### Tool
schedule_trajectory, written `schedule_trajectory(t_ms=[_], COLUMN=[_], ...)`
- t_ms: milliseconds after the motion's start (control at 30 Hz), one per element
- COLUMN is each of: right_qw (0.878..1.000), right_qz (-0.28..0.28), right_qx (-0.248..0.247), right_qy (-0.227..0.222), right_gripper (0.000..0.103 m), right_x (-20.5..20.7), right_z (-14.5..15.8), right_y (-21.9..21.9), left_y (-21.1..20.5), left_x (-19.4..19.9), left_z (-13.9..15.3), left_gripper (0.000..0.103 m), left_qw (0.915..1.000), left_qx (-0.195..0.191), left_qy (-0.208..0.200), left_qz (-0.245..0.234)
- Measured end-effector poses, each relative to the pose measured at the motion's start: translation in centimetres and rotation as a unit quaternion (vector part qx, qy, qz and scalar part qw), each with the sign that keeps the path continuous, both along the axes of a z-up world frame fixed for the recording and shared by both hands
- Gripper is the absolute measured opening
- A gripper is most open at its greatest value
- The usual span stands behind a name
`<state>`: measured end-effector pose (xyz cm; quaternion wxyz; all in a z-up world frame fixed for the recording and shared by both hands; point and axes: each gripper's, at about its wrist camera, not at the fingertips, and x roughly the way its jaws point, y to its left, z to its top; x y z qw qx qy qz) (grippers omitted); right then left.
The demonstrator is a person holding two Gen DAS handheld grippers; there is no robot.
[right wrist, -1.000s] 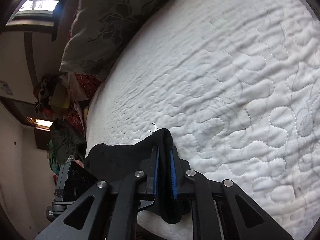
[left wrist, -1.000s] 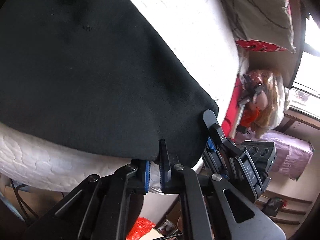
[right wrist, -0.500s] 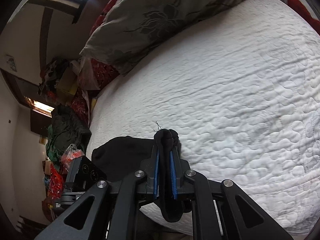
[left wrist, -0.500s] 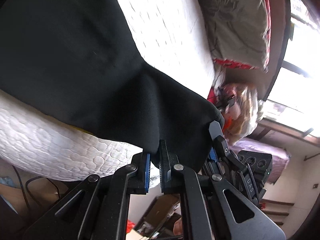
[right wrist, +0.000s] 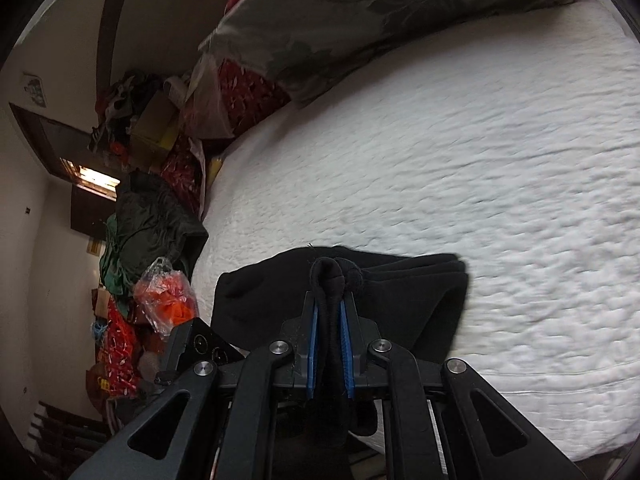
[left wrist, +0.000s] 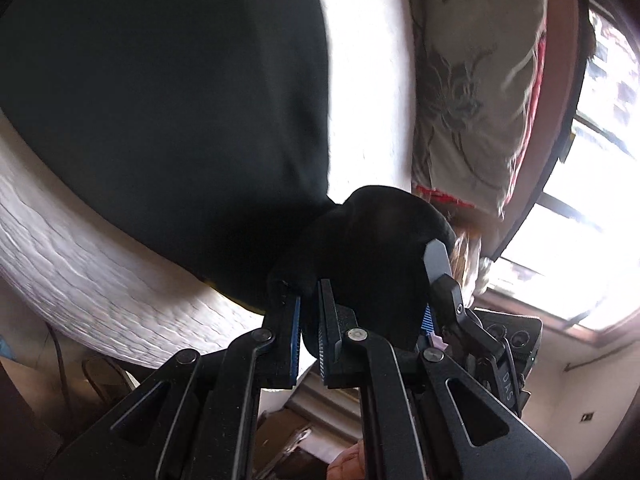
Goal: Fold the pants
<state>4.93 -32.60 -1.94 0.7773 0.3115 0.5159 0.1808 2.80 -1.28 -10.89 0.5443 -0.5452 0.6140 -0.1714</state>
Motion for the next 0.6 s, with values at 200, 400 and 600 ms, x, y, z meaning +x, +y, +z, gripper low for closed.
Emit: schedule_trajectory(t_ms=[200, 400, 600], right_qw=[0.999, 0.998, 0.997], right_qz=[-0.001, -0.011, -0.004], right_qx=[0.001, -0.005, 0.003], right_qy=[0.036, 0.065, 0.073], right_gripper=[0.010, 0.018, 0.036], right_x=[1.5, 2.5, 2.1], right_z=[-3.2, -6.1, -5.9], right_y=[3.9, 6.0, 6.6], left_y=[2.6, 4.1, 6.2], left_x=[0.5, 0.6, 0.3], left_z=[-2.4, -2.5, -0.2], left_gripper=[0.005, 0.005, 0.012], left_qw=[0.9993, 0.9987, 0.9940], left_qx=[-0.002, 0.032, 0.104], left_qy=[0.028, 0.027, -0.015], left_qz=[0.026, 0.030, 0.029])
